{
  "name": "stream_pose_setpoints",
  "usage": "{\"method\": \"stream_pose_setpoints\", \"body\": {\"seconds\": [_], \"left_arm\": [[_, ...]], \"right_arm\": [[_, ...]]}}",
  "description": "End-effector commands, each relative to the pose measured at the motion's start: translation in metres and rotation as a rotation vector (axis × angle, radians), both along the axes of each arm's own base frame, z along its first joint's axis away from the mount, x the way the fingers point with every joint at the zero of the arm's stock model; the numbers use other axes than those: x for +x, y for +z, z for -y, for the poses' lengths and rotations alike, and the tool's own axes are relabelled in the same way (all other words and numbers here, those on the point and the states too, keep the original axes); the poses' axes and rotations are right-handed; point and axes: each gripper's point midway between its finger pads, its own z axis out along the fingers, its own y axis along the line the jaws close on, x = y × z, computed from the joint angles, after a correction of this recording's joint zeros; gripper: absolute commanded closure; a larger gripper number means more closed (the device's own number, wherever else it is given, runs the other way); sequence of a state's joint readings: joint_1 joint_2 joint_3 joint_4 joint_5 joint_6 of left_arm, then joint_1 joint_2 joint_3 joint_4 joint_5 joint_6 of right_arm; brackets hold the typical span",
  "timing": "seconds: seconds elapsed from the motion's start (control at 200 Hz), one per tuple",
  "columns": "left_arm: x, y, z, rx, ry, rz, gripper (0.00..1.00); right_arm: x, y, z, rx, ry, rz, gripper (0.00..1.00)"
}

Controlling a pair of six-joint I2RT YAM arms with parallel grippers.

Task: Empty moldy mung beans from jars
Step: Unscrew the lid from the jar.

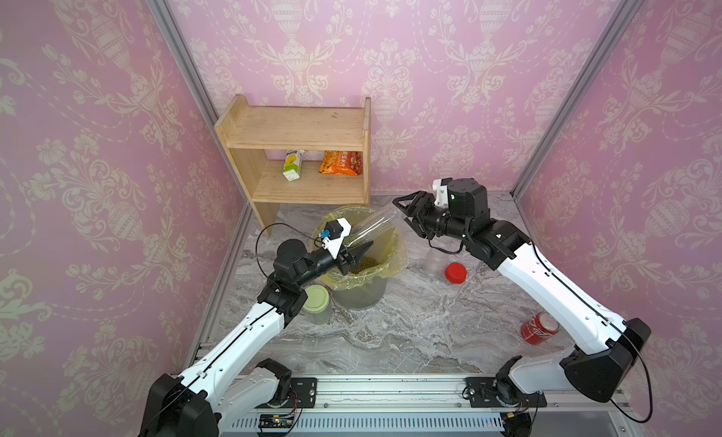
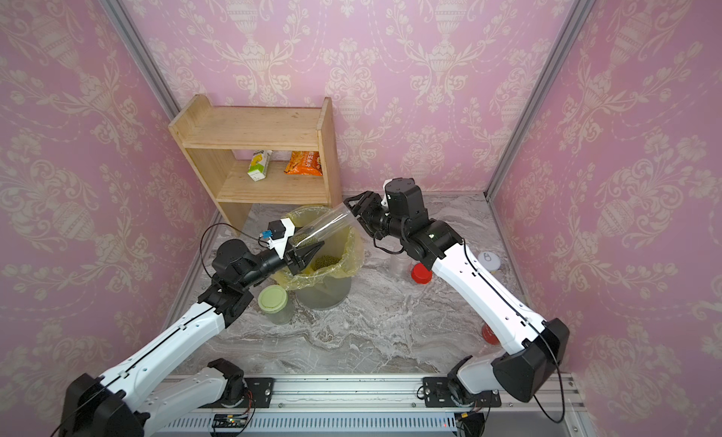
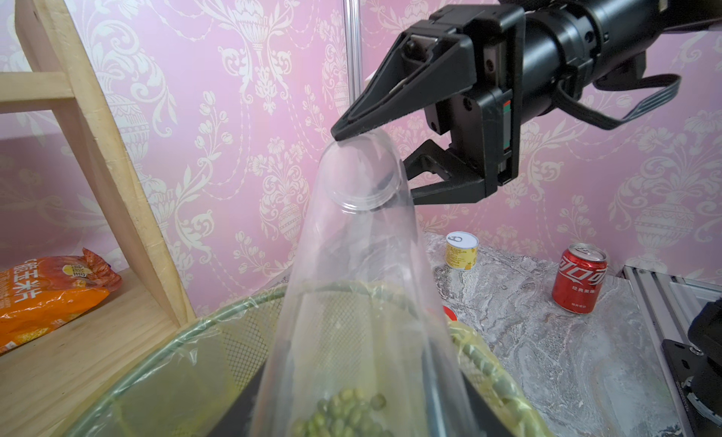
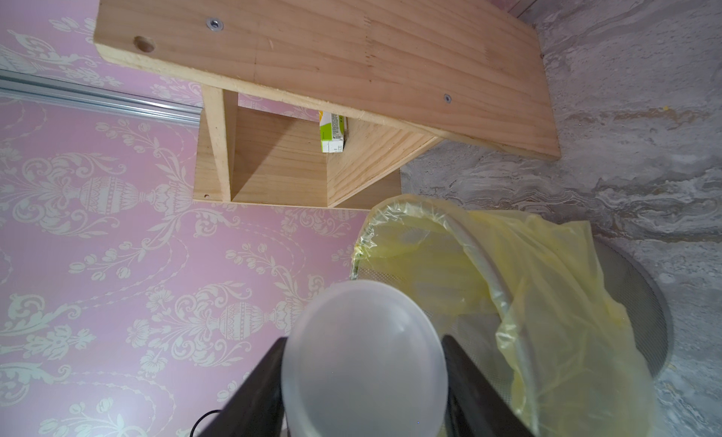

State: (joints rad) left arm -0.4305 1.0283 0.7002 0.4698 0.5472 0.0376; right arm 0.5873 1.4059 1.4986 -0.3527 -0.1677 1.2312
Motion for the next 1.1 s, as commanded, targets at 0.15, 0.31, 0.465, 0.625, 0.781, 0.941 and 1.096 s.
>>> {"method": "stream_pose_setpoints", "body": {"seconds": [0.15,0.31,0.465,0.625,0.781,0.941,1.096], "left_arm": [[-0.001,0.008,-0.007,-0.047,0.049,0.004,0.73],[0.000,0.021,-0.012,-0.159,0.062,-0.044,0.73],[-0.004,0.035,-0.016,-0.222,0.065,-0.056,0.73],[-0.004,0.043,-0.022,-0.242,0.096,-0.087,0.73],[-0.010,0.054,-0.023,-0.293,0.076,-0.117,0.73],[-0.013,0.057,-0.023,-0.306,0.058,-0.129,0.73],[-0.019,0.058,-0.019,-0.298,0.020,-0.126,0.72]], "right_arm": [[-0.001,0.013,0.007,0.039,-0.036,0.083,0.49],[0.003,0.017,0.002,0.088,-0.031,0.126,0.50],[0.005,0.018,-0.004,0.110,-0.008,0.147,0.51],[0.005,0.020,-0.002,0.091,-0.012,0.184,0.51],[0.004,0.029,0.006,0.070,-0.035,0.243,0.52],[0.003,0.037,0.006,0.075,-0.035,0.289,0.52],[0.002,0.042,0.011,0.078,-0.049,0.335,0.51]]}}
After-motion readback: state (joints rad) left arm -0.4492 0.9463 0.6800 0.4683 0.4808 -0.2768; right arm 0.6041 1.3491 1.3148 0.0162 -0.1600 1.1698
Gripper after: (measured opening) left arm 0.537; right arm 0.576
